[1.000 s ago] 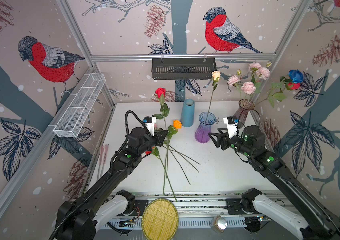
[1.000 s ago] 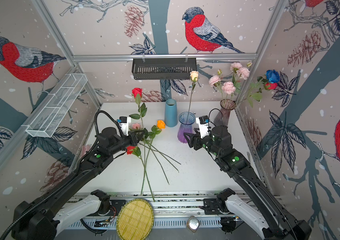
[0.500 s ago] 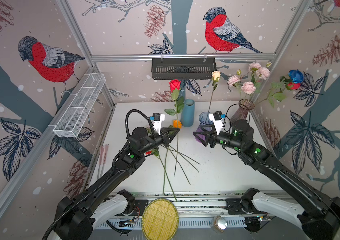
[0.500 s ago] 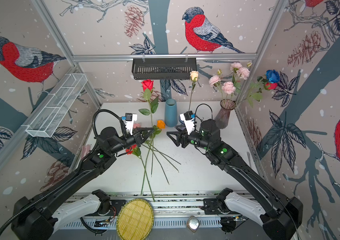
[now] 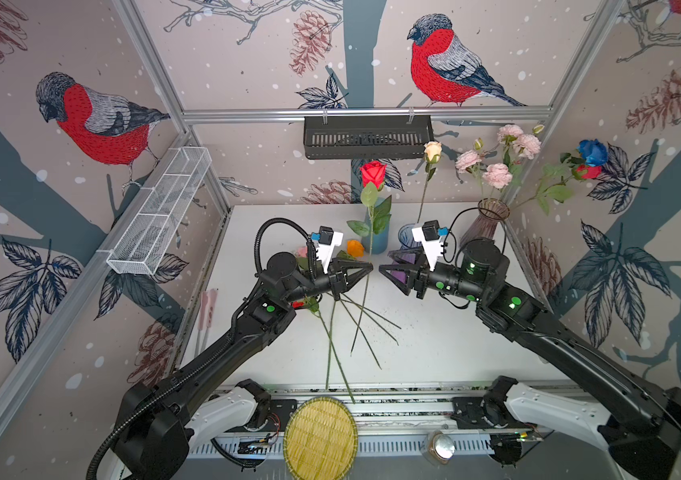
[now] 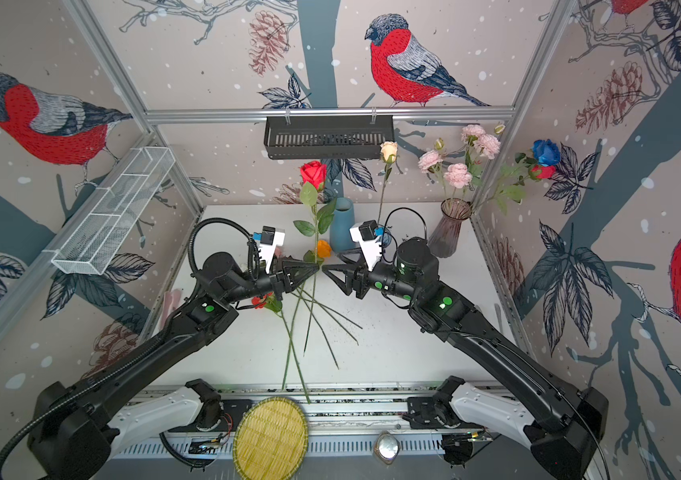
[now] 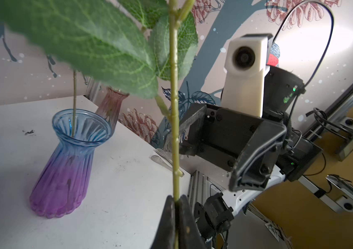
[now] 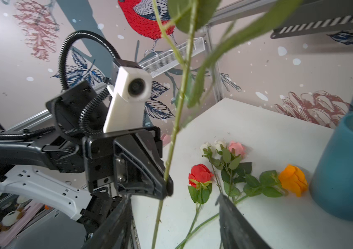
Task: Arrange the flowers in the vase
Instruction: 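Grasp the red rose stem with the right gripper beside the left gripper, then carry the red rose toward the purple-blue vase with the right gripper while the left releases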
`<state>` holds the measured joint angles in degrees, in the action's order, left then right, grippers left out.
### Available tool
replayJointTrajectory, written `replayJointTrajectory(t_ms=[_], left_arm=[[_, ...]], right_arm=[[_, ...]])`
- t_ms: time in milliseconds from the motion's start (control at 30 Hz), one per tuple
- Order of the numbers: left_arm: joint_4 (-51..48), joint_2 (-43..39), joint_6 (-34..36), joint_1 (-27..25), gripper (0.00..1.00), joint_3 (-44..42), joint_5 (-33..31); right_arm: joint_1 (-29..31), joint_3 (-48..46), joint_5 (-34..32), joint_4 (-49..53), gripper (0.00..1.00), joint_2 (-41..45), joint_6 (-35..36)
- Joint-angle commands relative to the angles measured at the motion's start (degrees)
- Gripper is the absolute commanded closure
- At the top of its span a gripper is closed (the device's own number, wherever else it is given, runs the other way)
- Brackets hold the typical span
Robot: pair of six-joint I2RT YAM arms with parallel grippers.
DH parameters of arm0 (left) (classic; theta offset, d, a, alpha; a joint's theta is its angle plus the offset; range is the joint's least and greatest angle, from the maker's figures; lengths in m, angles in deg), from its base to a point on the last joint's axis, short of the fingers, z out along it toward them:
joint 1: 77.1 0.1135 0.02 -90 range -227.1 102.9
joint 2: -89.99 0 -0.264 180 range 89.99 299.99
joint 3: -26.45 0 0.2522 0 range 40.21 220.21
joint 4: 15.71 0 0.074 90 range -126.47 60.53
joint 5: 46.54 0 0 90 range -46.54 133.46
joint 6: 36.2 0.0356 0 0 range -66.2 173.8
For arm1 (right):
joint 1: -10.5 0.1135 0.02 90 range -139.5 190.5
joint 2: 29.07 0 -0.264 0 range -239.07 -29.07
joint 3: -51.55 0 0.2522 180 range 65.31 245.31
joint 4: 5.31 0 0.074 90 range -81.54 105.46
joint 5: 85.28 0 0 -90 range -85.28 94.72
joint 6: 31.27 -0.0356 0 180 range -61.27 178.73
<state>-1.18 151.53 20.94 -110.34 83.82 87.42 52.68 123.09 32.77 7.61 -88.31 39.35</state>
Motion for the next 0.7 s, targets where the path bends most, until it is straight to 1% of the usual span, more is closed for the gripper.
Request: replayJointTrajectory(t_ms=[0, 300, 467, 567, 600, 633, 667], left_arm=[[4.07, 0.11, 1.43, -0.43, 1.00, -0.02, 4.27], [4.77, -0.11, 1.01, -1.41, 1.00, 0.68, 4.37], [5.51, -0.30, 1.66, -4.18, 1.00, 1.20, 3.36], [4.72, 0.04, 2.87, -6.14, 1.00, 1.84, 2.44], [4.39, 0.36, 3.14, -6.59, 1.00, 2.14, 2.35], [3.98, 0.71, 3.40, -6.91, 1.00, 2.50, 2.27], [3.91, 1.08, 3.42, -7.10, 1.00, 2.68, 2.10]], right_arm=[[0.02, 1.02, 8.29, -3.51, 0.44, -0.71, -1.92], [-0.08, 1.54, 7.04, -3.21, 0.49, -0.67, -2.94], [-0.60, 2.31, 5.39, -2.72, 0.51, -1.39, -4.12], [-0.86, 2.73, 6.66, -4.17, 0.54, -1.69, -5.24], [-1.00, 2.84, 7.11, -4.65, 0.57, -1.76, -5.64], [-1.03, 3.10, 7.84, -4.95, 0.66, -1.99, -5.94], [-1.13, 3.42, 8.41, -4.98, 0.80, -2.26, -6.13]])
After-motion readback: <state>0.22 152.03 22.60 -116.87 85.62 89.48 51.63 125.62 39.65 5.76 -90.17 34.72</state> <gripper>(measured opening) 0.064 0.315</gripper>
